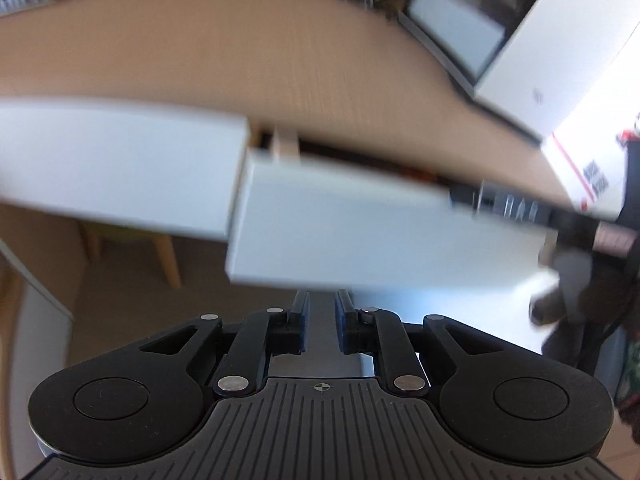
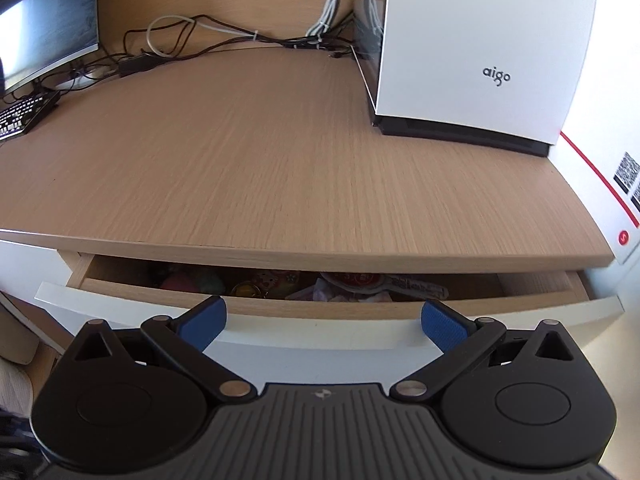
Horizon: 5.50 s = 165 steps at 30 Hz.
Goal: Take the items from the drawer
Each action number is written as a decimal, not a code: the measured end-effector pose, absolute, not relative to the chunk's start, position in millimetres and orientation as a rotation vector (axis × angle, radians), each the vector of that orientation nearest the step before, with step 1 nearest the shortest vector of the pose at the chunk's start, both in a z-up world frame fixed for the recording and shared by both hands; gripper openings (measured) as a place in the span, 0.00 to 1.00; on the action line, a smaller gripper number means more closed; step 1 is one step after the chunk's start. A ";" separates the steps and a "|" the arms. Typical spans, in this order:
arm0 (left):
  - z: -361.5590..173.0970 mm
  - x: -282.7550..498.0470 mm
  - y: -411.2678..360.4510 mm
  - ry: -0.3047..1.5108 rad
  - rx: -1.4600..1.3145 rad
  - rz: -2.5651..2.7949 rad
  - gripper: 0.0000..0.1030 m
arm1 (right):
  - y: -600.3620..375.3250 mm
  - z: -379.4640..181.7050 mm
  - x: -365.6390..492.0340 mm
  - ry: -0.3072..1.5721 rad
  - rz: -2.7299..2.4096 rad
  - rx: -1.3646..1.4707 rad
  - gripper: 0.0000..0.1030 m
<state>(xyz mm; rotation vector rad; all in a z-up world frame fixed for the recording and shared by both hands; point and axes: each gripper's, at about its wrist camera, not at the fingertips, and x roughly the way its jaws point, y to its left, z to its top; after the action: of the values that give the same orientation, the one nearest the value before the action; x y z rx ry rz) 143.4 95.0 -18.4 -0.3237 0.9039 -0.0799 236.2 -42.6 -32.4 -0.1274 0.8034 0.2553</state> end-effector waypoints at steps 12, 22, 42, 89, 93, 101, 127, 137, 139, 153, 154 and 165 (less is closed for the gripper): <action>18.8 211.6 80.7 0.815 -0.161 0.076 0.14 | -44.4 -33.3 235.4 0.791 0.267 -0.131 1.00; 2.4 230.8 45.9 0.857 -0.112 -0.048 0.14 | -71.7 -41.1 261.3 0.802 0.160 -0.126 1.00; -23.9 228.5 22.3 0.967 -0.029 -0.073 0.15 | -88.4 -41.3 227.2 0.849 0.228 -0.112 1.00; -24.5 197.6 6.5 1.093 -0.007 -0.320 0.13 | -129.2 15.8 198.5 0.882 0.241 -0.138 0.99; -6.5 200.0 16.1 1.068 -0.047 -0.274 0.16 | -148.5 22.2 203.7 0.827 0.237 -0.159 0.99; -11.0 213.2 -1.6 1.139 0.001 -0.270 0.16 | -177.0 24.4 204.1 0.737 0.198 -0.112 0.99; -31.8 253.5 -52.8 0.992 0.056 -0.331 0.17 | -177.7 -13.9 160.2 0.984 0.297 -0.089 0.96; -67.1 275.8 -92.8 0.866 0.274 -0.346 0.20 | -183.0 -13.5 139.0 1.024 0.288 -0.102 0.96; -78.0 280.8 -100.9 0.858 0.296 -0.358 0.20 | -187.5 -15.2 135.4 1.029 0.296 -0.099 0.96; -109.7 325.3 -111.7 0.871 0.185 -0.362 0.23 | -201.6 -15.1 139.0 1.064 0.253 -0.133 0.95; -111.8 326.5 -111.9 0.868 0.178 -0.365 0.23 | -200.6 -15.0 139.0 1.067 0.249 -0.141 0.95; -90.1 293.0 -60.2 1.097 -0.001 -0.424 0.11 | -182.7 -2.7 196.7 0.936 0.264 -0.127 0.95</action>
<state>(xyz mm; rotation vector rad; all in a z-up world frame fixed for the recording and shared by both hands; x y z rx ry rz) 293.0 -60.2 -90.1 -0.0011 1.0969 -0.4239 196.7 -182.7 -2.7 -0.1272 0.9356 0.2636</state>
